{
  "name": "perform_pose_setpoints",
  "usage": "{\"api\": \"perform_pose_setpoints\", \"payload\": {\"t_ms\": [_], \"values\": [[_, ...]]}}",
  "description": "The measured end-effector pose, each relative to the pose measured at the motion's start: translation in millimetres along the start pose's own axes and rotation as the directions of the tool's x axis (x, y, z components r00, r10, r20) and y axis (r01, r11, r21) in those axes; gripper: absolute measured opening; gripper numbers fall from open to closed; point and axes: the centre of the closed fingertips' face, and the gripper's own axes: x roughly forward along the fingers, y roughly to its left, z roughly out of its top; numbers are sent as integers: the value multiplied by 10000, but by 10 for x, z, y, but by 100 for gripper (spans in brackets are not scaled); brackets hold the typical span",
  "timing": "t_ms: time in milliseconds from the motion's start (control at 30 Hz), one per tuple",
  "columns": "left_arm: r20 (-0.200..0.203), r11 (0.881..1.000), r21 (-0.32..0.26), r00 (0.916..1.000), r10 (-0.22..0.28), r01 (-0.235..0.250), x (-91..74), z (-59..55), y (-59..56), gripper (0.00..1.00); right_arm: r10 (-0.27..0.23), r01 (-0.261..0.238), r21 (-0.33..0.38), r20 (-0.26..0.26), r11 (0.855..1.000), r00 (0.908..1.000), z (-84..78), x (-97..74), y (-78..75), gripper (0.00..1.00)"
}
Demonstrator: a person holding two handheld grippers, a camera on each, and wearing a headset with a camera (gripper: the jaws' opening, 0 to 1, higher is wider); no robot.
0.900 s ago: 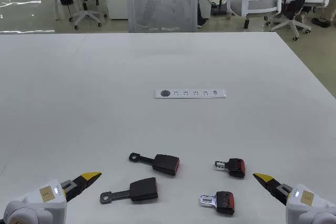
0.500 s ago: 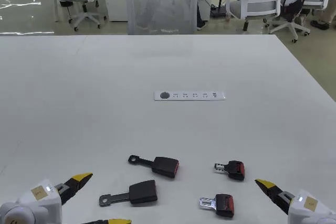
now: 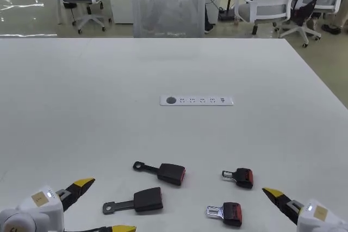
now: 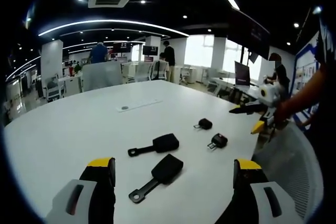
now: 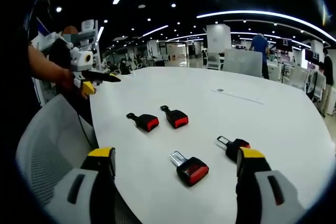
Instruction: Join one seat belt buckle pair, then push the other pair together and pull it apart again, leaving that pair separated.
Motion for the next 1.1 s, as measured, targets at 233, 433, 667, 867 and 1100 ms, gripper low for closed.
{"api": "perform_pose_setpoints", "payload": {"t_ms": [233,433,667,867,1100], "values": [[111,10000,-63,9999,44,-43,-2,23,5,95,29,-29,-10,18,10000,10000,-8,-7,26,98],[86,9999,-96,10000,30,-29,-4,28,-2,95,60,-60,-55,4,10000,10000,-5,-21,40,98],[107,9999,-141,9999,51,-49,-14,44,2,94,123,-123,-52,-20,9999,9999,-6,-29,55,98],[123,10000,-83,9999,13,-12,-20,49,-8,94,115,-115,-101,-25,9999,9999,6,-28,45,98],[-8,10000,36,10000,31,-31,-22,39,17,94,48,-48,-94,22,9999,10000,22,-34,1,98]]}}
